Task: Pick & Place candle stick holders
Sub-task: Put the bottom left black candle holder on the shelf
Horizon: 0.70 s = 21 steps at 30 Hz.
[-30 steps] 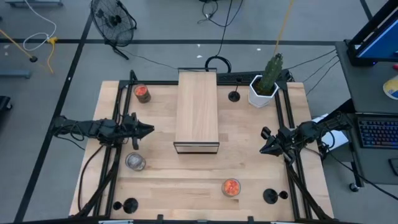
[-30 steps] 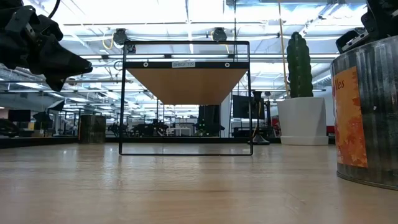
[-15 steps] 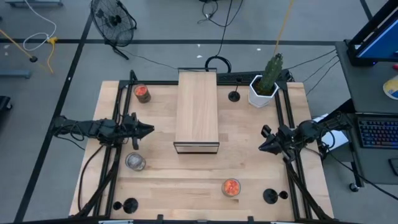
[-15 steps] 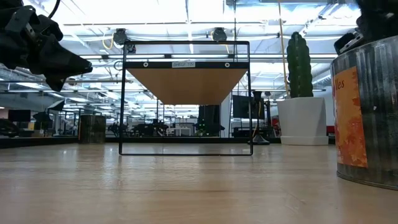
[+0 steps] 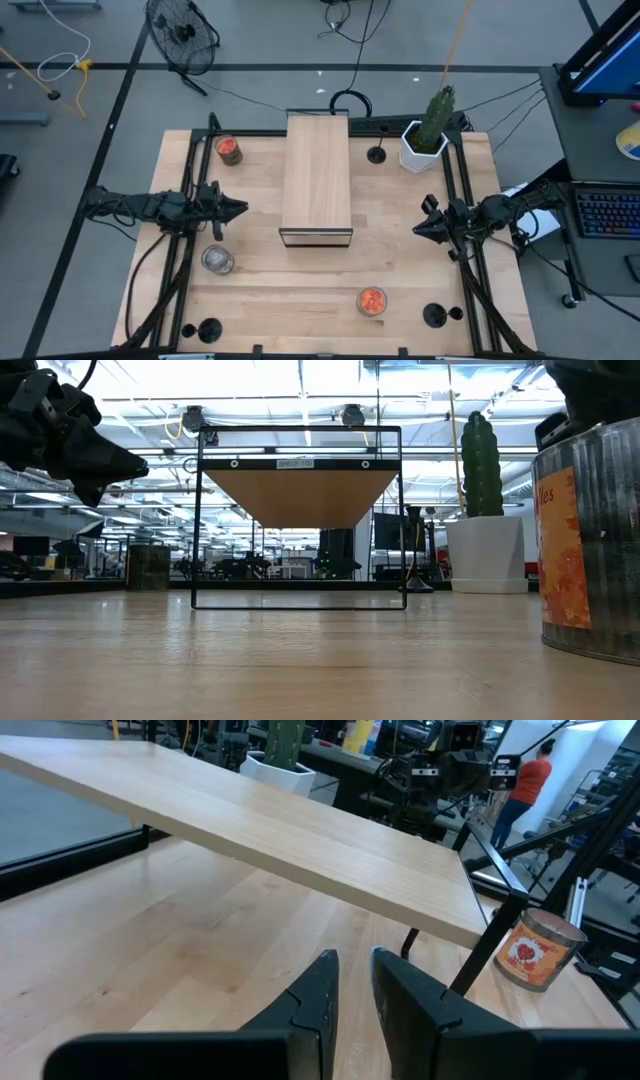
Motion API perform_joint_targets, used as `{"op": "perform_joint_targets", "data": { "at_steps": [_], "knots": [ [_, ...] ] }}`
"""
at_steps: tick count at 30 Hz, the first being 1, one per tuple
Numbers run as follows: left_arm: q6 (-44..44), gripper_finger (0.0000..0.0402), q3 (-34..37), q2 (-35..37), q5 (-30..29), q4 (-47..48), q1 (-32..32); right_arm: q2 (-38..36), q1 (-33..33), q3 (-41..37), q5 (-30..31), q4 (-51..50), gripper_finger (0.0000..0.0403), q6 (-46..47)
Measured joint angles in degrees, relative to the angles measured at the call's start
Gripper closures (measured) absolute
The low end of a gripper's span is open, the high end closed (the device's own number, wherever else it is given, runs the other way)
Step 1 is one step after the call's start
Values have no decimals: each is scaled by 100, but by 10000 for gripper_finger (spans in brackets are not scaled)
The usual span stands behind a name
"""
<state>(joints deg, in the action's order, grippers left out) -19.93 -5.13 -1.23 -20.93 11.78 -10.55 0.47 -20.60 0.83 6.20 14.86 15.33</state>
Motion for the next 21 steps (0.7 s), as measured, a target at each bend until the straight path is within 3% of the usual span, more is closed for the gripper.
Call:
{"op": "perform_joint_targets", "data": {
  "at_steps": [11, 16, 21],
  "knots": [
    [1, 332, -1, 0, 0, 1, 2, 0, 0, 1, -20, 26, 385, -109],
    [1031, 332, -1, 0, -252, -1, 1, 0, 0, 0, -19, 277, 385, -109],
    [1181, 332, -1, 0, -267, -2, 0, 0, 0, -5, -20, 469, 385, -109]
  ]
}}
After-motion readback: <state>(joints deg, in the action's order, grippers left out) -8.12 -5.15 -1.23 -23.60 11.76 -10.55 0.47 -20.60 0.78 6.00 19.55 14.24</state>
